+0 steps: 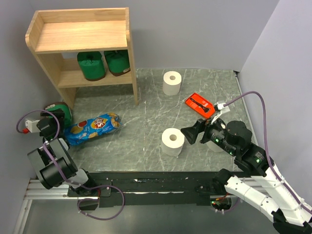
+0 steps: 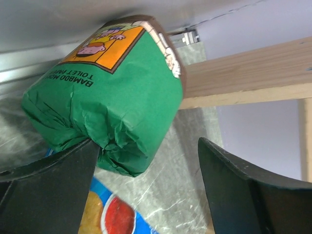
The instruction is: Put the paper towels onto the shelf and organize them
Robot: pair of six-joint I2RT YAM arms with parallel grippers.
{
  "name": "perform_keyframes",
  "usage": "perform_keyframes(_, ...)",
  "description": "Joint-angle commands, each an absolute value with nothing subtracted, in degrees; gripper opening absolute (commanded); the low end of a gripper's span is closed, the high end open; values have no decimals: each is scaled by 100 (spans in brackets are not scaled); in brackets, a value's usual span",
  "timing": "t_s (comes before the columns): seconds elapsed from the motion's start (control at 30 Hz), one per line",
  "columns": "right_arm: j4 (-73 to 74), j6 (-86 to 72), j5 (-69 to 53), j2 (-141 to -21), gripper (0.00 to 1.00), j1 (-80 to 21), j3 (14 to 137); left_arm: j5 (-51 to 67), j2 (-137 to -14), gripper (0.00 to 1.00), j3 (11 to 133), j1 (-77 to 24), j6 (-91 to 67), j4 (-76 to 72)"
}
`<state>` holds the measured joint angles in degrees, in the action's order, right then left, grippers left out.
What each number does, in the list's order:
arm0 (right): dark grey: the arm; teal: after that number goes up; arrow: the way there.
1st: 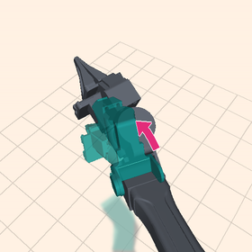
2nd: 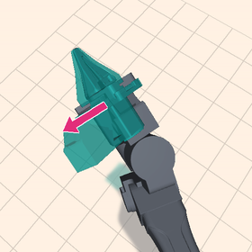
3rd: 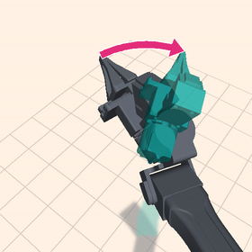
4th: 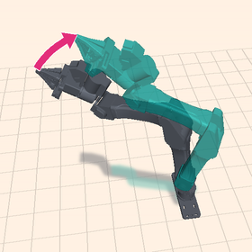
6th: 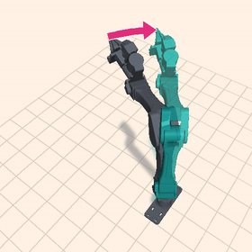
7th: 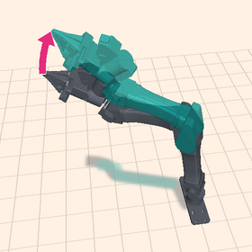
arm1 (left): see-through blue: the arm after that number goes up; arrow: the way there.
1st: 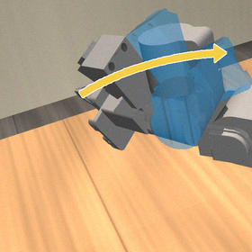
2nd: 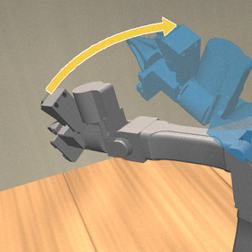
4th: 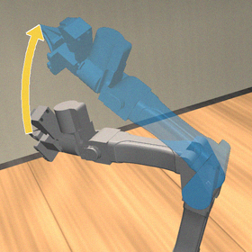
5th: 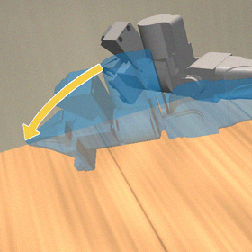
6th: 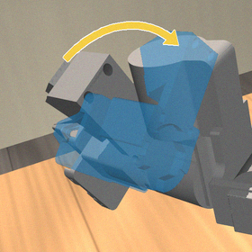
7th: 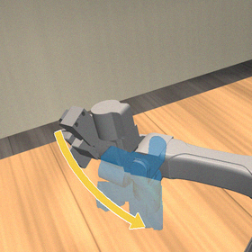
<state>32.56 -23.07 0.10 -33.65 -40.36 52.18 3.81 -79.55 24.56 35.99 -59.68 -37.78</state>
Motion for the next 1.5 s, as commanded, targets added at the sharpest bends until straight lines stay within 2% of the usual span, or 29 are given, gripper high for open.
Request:
perform_keyframes(0.0, 2980, -2276, 167, -3349, 100, -4060, 5449, 518, -8111, 85, 2609, 3568, -6003, -4588)
perform_keyframes(0.13, 2944, -2294, 158, -3366, 99, -4052, 5458, 501, -8182, 74, 2575, 3560, -5977, -4772)
perform_keyframes(0.27, 2953, -2303, 158, -3393, 100, -4061, 5475, 536, -8332, 68, 2602, 3560, -5976, -4834)
perform_keyframes(0.3, 2953, -2311, 158, -3384, 99, -4061, 5476, 554, -8341, 61, 2610, 3560, -5959, -4843)
perform_keyframes(0.4, 2997, -2303, 167, -3366, 100, -4061, 5511, 606, -8227, 54, 2654, 3559, -5889, -4817)
perform_keyframes(0.8, 3094, -2391, 114, -3129, 100, -4061, 5563, 89, -7093, 45, 3321, 3384, -5195, -2683)
perform_keyframes(1.03, 3234, -2417, 132, -2866, 100, -4069, 5599, -191, -6706, 44, 3893, 3252, -4746, -1039)
perform_keyframes(1.23, 3313, -2470, 70, -2742, 100, -4052, 5616, -263, -6644, 55, 4245, 3243, -4456, -283)
perform_keyframes(1.33, 3287, -2479, 61, -2725, 100, -4061, 5599, -299, -6522, 57, 3851, 3252, -4666, -508)
perform_keyframes(1.47, 3305, -2470, 26, -2707, 100, -4052, 5581, -44, -6231, 60, 2920, 3313, -5080, -1615)
